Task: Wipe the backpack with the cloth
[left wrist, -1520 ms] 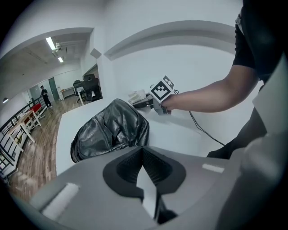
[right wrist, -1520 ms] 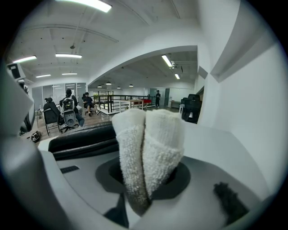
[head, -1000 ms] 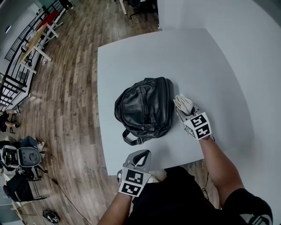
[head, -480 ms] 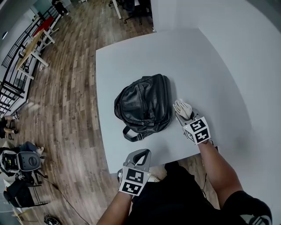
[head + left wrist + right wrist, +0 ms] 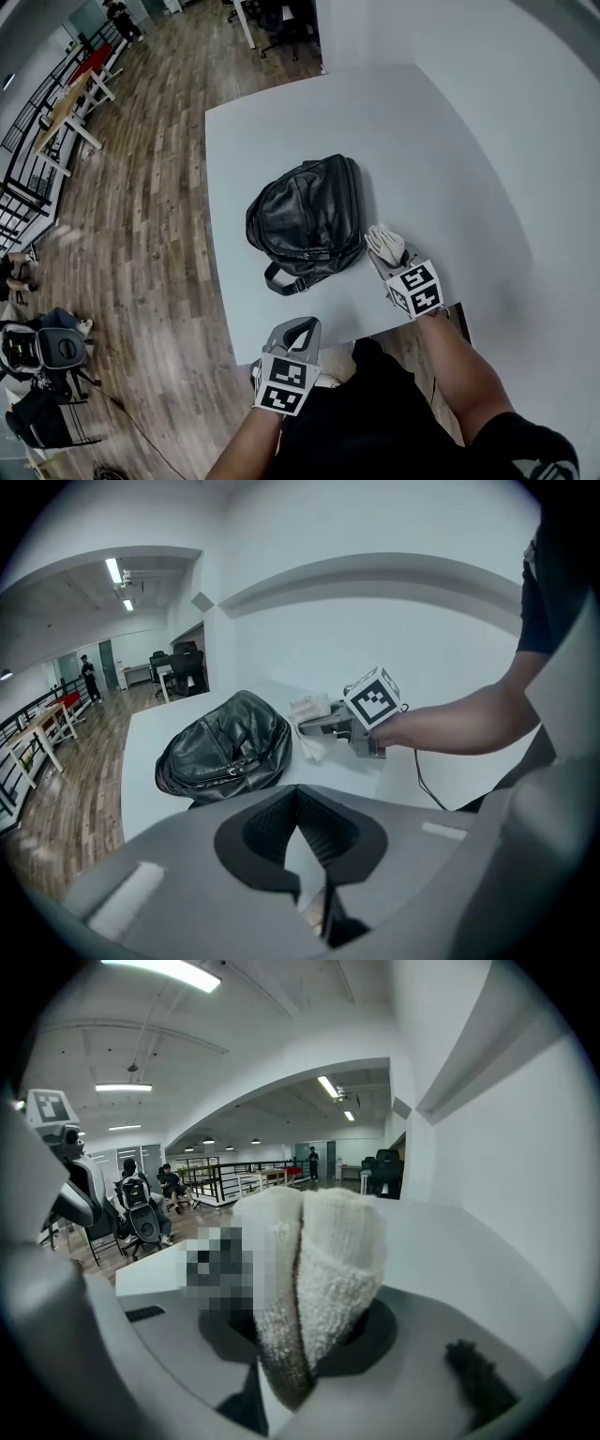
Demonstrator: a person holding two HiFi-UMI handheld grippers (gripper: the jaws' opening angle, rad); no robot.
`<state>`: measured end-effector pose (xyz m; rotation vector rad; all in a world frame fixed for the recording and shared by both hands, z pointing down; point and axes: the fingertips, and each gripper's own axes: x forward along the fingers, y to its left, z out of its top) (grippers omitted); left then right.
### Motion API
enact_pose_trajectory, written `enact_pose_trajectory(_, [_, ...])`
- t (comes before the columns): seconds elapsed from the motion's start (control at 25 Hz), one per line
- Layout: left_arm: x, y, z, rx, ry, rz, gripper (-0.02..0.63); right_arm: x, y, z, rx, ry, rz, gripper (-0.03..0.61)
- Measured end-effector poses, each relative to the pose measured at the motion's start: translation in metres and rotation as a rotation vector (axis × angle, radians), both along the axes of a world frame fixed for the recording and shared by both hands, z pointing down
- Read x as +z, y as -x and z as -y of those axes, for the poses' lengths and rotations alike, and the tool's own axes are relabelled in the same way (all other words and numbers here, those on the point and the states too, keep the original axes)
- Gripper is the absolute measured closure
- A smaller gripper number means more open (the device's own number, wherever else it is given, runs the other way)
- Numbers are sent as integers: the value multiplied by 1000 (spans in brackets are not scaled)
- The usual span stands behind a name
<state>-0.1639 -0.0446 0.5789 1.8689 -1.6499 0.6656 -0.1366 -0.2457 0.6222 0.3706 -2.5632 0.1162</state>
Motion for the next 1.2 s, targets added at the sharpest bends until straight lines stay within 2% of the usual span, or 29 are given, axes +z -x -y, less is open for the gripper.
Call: enact_pose_trajectory(1.2, [-15, 15, -87, -39, -55, 22, 607, -9, 23, -102, -43, -14, 4, 480])
